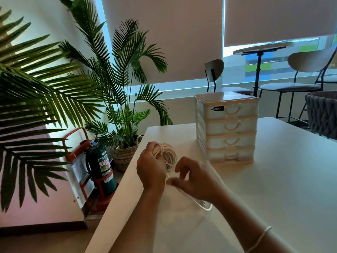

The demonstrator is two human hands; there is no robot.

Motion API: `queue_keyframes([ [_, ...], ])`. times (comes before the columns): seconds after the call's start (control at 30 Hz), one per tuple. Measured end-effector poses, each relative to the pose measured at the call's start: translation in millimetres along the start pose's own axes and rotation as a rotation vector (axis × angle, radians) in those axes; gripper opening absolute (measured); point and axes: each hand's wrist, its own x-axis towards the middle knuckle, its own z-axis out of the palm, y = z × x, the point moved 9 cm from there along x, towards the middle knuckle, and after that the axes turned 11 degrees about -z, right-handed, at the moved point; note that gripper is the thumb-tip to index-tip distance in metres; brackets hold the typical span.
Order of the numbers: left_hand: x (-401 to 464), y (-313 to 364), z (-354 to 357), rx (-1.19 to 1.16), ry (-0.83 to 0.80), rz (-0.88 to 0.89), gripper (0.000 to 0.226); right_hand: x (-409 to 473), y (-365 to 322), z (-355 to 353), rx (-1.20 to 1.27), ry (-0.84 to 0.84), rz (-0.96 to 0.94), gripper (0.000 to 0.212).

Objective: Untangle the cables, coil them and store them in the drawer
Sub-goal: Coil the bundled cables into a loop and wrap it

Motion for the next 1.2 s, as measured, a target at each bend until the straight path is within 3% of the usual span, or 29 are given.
queue_keyframes([
  [0.07, 0, -1, 0, 0.006, -0.006, -0.018, 0.029, -4, 6, 21, -0.059, -0.153, 0.081, 0.039],
  [0.17, -1, -2, 1, 0.013, -0.013, -0.037, 0.028, -3, 13, 19, -0.081, -0.18, 0.144, 0.016],
  [0.23, 0, -6, 0, 0.014, -0.01, -0.058, 0.028, -6, 17, 16, 0.205, -0.229, 0.209, 0.006],
  [0.33, 7, -16, -6, -0.008, 0.024, -0.103, 0.03, -20, 9, 2, 0.791, -0.345, 0.228, 0.016],
  [0.43, 9, -20, -9, -0.018, 0.048, -0.123, 0.031, -20, 29, -41, 1.075, -0.093, 0.208, 0.012],
  [0.53, 10, -21, -9, -0.019, 0.059, -0.119, 0.031, -29, 78, -78, 1.268, 0.441, 0.383, 0.022],
  [0.6, 11, -23, -9, -0.024, 0.068, -0.119, 0.031, -49, 111, -93, 1.161, 0.753, 0.587, 0.016],
  [0.7, 10, -22, -11, -0.03, 0.082, -0.119, 0.03, -80, 138, -103, 0.703, 0.919, 0.884, 0.015],
  [0.77, 9, -20, -11, -0.029, 0.08, -0.111, 0.03, -86, 143, -108, 0.419, 0.912, 0.926, 0.013],
  [0.83, 8, -20, -10, -0.02, 0.073, -0.112, 0.03, -94, 142, -118, 0.243, 1.006, 0.911, 0.024],
  [0.97, 10, -22, -14, -0.045, 0.086, -0.127, 0.031, -117, 140, -143, 0.224, 1.318, 0.891, 0.031],
  [1.03, 10, -22, -13, -0.05, 0.08, -0.121, 0.03, -118, 140, -147, 0.109, 1.211, 0.976, 0.041],
  [1.1, 7, -17, -7, -0.048, 0.054, -0.11, 0.027, -101, 127, -144, -0.175, 0.903, 0.99, 0.056],
  [1.17, 1, -11, 2, -0.068, 0.007, -0.113, 0.023, -66, 103, -127, -0.352, 0.648, 0.762, 0.058],
  [1.2, -3, -7, 6, -0.085, -0.017, -0.117, 0.022, -46, 92, -108, -0.318, 0.53, 0.606, 0.051],
])
